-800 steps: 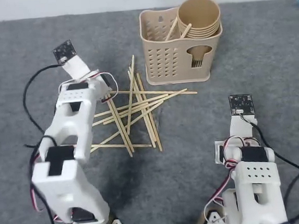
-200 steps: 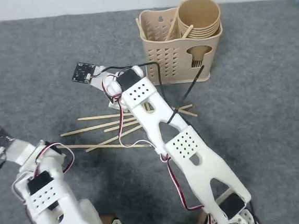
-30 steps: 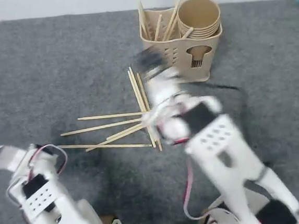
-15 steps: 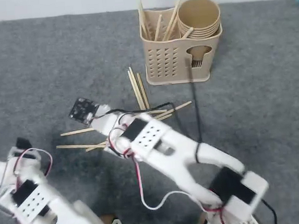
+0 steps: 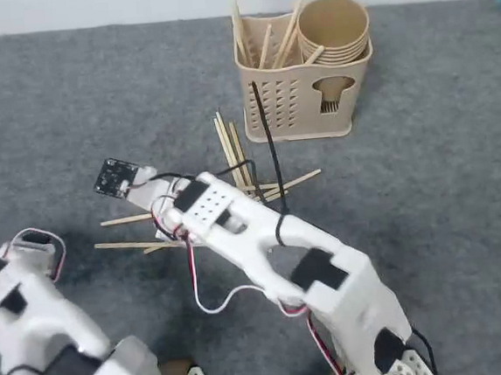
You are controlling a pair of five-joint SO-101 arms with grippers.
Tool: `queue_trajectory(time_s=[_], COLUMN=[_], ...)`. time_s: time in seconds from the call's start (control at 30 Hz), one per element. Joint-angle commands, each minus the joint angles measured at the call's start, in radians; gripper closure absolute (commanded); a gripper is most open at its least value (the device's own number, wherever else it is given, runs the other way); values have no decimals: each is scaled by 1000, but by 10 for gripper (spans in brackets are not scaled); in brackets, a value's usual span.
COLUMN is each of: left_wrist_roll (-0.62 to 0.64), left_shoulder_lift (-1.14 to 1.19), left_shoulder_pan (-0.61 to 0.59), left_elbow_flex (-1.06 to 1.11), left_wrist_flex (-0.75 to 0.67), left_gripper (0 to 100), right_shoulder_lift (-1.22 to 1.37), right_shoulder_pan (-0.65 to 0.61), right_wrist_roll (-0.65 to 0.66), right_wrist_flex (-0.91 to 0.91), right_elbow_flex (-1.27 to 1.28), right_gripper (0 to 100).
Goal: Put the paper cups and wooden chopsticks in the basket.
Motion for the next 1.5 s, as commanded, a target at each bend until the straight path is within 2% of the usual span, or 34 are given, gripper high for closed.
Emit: queue_trajectory(time_s=[0.0,0.17,0.43,0.67,1.0,1.47], left_wrist_roll=[28,28,26,21,21,21], left_shoulder_lift=[9,-43,-83,-84,-84,-86], left_shoulder_pan=[-3,0,2,2,2,2], left_elbow_flex=[-18,21,42,42,44,44], left_wrist_flex=[-68,-87,-89,-89,-87,-86], left_gripper=[728,728,728,728,728,728], right_shoulder_lift=[30,130,311,400,266,-16], right_shoulder_pan=[19,-2,-45,-39,25,124], right_wrist_roll=[17,80,86,86,77,-146], right_wrist_flex=[24,79,205,220,504,682], right_elbow_flex=[-164,-327,-506,-608,-718,-726], right_gripper=[829,829,834,993,983,990])
